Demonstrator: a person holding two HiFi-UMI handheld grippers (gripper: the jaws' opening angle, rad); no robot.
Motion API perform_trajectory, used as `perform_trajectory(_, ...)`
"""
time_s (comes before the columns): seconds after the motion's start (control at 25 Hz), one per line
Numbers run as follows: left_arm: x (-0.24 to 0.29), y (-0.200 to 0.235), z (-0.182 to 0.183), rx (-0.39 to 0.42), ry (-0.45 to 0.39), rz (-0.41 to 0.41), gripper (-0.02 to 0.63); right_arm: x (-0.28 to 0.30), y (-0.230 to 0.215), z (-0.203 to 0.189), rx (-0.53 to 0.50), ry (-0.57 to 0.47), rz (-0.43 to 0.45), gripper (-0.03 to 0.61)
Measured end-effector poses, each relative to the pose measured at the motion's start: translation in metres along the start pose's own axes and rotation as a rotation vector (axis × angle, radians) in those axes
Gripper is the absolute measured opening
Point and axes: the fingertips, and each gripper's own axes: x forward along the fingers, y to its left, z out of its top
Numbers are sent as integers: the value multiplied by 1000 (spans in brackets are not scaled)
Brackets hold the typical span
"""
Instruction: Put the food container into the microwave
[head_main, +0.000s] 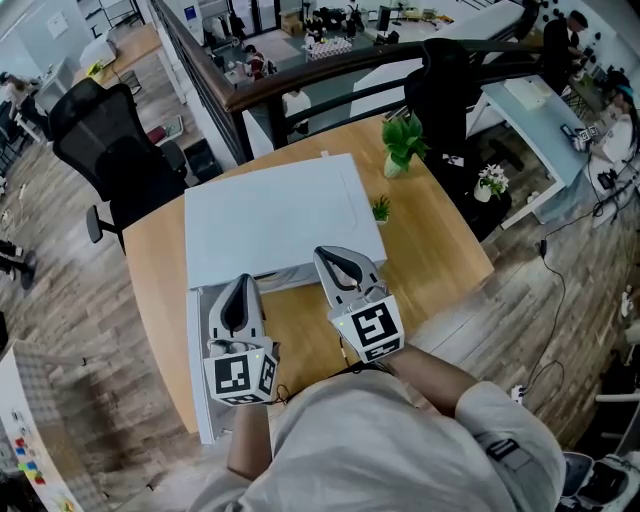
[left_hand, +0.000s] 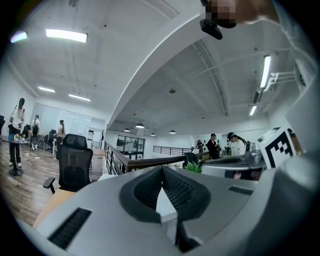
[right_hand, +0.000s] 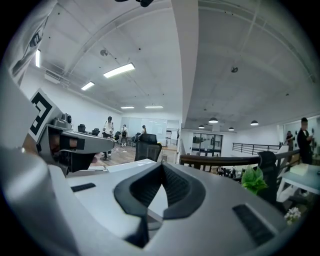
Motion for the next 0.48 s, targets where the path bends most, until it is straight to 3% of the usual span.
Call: perform_trajectory(0.48,1,-11,-4,6,11,-9,12,-4,1,-2,-2,2,12,3)
